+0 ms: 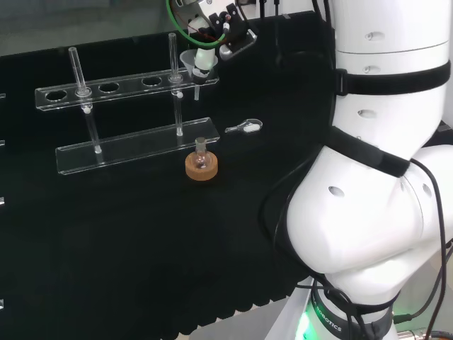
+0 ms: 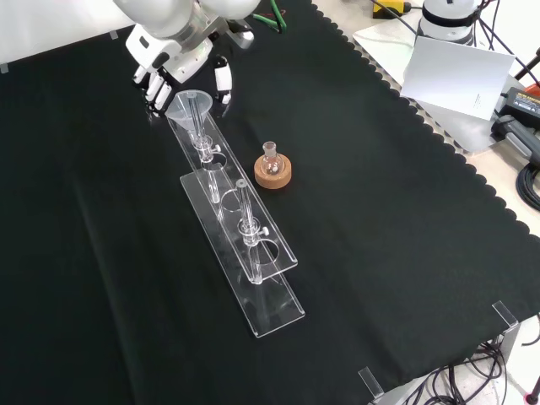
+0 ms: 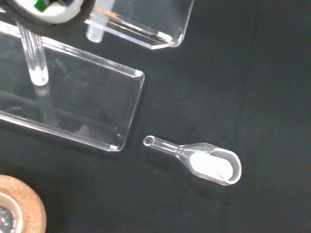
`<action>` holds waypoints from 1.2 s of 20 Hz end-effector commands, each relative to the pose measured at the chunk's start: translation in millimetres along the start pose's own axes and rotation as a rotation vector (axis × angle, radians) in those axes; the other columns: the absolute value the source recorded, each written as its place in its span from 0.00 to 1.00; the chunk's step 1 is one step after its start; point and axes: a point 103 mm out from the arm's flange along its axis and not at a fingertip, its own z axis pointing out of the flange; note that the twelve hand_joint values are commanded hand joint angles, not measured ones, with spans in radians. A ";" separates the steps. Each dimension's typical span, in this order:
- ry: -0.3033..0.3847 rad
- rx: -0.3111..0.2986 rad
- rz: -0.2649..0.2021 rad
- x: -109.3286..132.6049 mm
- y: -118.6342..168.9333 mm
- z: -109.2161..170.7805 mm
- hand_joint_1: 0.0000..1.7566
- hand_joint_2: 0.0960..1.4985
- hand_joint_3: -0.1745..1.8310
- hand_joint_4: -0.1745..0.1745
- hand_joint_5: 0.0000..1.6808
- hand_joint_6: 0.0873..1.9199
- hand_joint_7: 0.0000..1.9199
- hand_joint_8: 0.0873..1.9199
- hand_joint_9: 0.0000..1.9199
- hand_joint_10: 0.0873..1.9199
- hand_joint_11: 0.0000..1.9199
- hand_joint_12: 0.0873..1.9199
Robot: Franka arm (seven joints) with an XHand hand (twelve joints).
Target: Pick up the funnel from the transparent funnel stand.
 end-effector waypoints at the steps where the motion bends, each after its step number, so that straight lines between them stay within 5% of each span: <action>1: -0.073 -0.083 0.045 -1.2 -9.4 -12.7 0.48 0.41 0.35 0.47 0.39 0.21 0.25 0.33 0.42 0.24 0.17 0.73; 6: -0.118 -0.093 0.062 -2.4 -25.0 -29.5 0.49 0.42 0.37 0.53 0.42 0.38 0.29 0.34 0.46 0.24 0.19 0.71; 16: -0.145 -0.108 0.122 5.9 -92.5 -64.7 0.50 0.41 0.37 0.54 0.42 0.40 0.32 0.34 0.48 0.24 0.18 0.70; 24: -0.086 -0.114 0.163 23.6 -140.4 -70.4 0.48 0.42 0.38 0.53 0.41 0.41 0.32 0.34 0.48 0.24 0.18 0.70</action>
